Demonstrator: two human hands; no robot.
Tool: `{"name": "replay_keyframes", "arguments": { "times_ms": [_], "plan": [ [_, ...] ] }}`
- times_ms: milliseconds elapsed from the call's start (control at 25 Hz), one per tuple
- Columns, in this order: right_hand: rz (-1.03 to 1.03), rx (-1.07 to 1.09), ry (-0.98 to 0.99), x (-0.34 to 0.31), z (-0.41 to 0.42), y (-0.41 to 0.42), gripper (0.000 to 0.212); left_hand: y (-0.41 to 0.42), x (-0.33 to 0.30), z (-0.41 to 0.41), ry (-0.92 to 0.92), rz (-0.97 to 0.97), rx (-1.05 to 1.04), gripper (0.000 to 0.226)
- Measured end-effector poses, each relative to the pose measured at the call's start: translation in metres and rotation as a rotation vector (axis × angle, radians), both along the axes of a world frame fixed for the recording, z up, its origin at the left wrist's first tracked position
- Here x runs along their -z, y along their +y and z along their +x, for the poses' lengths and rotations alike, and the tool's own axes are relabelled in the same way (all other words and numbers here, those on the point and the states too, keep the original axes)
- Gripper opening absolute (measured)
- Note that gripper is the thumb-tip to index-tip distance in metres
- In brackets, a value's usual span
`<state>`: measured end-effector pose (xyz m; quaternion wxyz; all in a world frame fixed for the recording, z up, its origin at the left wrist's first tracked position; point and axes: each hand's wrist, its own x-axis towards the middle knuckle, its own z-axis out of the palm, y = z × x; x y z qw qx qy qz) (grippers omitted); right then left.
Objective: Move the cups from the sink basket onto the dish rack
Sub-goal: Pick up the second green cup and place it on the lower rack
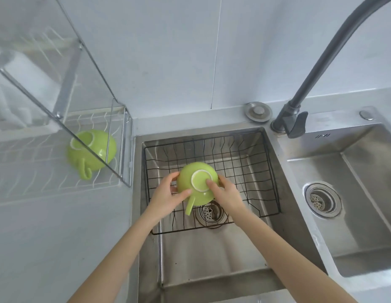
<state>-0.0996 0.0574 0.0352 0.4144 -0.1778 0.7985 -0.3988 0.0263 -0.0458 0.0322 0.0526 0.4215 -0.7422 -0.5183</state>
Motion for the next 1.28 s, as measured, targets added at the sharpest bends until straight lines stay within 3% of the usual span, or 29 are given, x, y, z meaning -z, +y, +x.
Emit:
{"name": "replay_keyframes", "arguments": {
  "times_ms": [200,320,800,1280],
  "plan": [
    [-0.073,-0.053,0.073,-0.038,0.031,0.016,0.036,0.020,-0.028,0.042,0.018,-0.139,0.113,0.079],
    [-0.090,-0.107,0.139,-0.055,0.059,0.021,0.045,0.029,-0.039,0.071,0.041,-0.207,0.165,0.087],
    [-0.131,-0.267,0.283,-0.086,0.191,-0.006,0.086,0.011,-0.061,0.194,0.164,-0.328,0.007,0.082],
    [-0.119,-0.317,0.371,-0.093,0.283,-0.072,0.098,-0.045,-0.062,0.280,0.182,-0.357,-0.063,0.081]
  ]
}}
